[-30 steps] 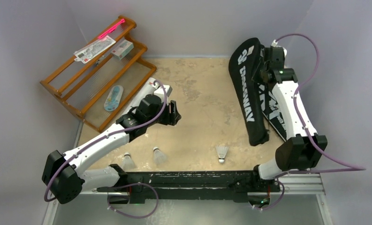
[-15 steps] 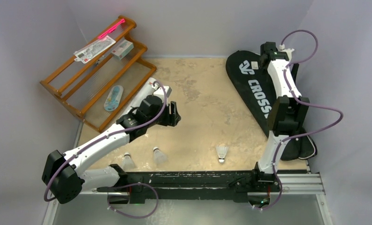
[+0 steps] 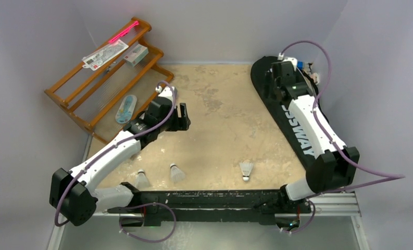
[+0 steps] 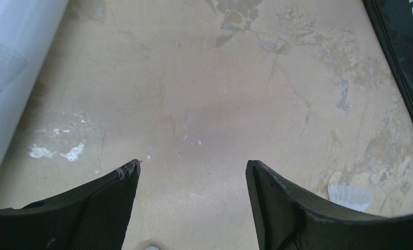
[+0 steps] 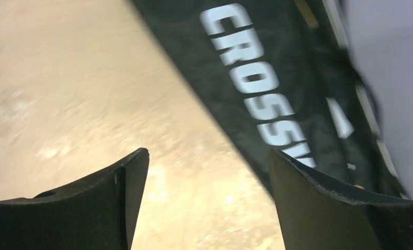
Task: Pack up the badminton gear
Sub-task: Place the racket bag at the racket bag, then open the lid of the shuttle tube.
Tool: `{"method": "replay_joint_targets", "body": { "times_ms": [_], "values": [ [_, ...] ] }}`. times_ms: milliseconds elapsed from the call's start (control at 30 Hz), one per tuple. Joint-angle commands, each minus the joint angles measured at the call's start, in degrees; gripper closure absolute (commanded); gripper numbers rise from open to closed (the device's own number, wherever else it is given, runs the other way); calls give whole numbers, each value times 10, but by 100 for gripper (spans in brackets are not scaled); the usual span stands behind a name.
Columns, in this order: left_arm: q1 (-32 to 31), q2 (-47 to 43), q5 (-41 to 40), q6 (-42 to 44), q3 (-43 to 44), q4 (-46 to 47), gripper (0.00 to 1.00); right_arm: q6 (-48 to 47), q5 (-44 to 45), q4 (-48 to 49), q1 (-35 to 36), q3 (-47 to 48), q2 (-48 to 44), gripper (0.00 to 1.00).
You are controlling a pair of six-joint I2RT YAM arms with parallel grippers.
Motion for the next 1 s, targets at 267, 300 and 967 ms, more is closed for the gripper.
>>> {"method": "replay_joint_targets", "body": {
  "times_ms": [267,300,967],
  "values": [
    [67,163,-15,134,178,-52,22,48,-314,161,63,-197,-106,13],
    [68,177,-24,157,189,-52,21,53,-323,170,65,-207,-116,13],
    [191,388,-63,339,308,-49,4,96,-450,252,78,-298,-220,12]
  ]
}}
